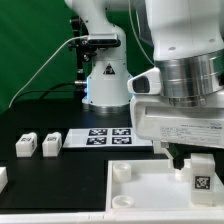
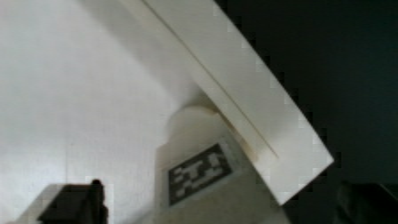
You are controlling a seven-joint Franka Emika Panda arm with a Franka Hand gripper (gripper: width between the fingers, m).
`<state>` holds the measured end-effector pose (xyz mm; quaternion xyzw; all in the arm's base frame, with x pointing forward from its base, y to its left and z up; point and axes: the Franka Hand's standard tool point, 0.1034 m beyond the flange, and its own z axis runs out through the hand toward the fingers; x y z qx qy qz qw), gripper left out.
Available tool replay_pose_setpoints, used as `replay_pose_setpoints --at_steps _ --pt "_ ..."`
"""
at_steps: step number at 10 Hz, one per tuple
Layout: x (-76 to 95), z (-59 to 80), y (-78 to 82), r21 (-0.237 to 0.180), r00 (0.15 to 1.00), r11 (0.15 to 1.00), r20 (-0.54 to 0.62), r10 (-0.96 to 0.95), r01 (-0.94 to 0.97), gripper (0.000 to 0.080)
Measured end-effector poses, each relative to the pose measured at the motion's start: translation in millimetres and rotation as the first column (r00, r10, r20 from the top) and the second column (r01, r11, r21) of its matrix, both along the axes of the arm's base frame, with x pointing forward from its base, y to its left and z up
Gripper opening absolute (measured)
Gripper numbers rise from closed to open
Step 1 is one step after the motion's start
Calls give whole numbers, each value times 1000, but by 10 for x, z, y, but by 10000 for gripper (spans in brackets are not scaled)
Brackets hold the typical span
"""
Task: Assemble one leg
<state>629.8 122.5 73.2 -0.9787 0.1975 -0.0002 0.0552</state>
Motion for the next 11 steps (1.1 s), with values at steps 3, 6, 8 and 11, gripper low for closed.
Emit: replay_pose_setpoints --at_steps 3,6,8,11 --pt "27 4 7 -11 992 993 17 121 -121 481" --pt "24 -2 -13 -7 1000 1000 4 2 -2 303" --pt "24 -3 -14 -4 983 983 -15 -182 182 299" --pt "41 -6 -54 22 815 816 -78 -575 578 299"
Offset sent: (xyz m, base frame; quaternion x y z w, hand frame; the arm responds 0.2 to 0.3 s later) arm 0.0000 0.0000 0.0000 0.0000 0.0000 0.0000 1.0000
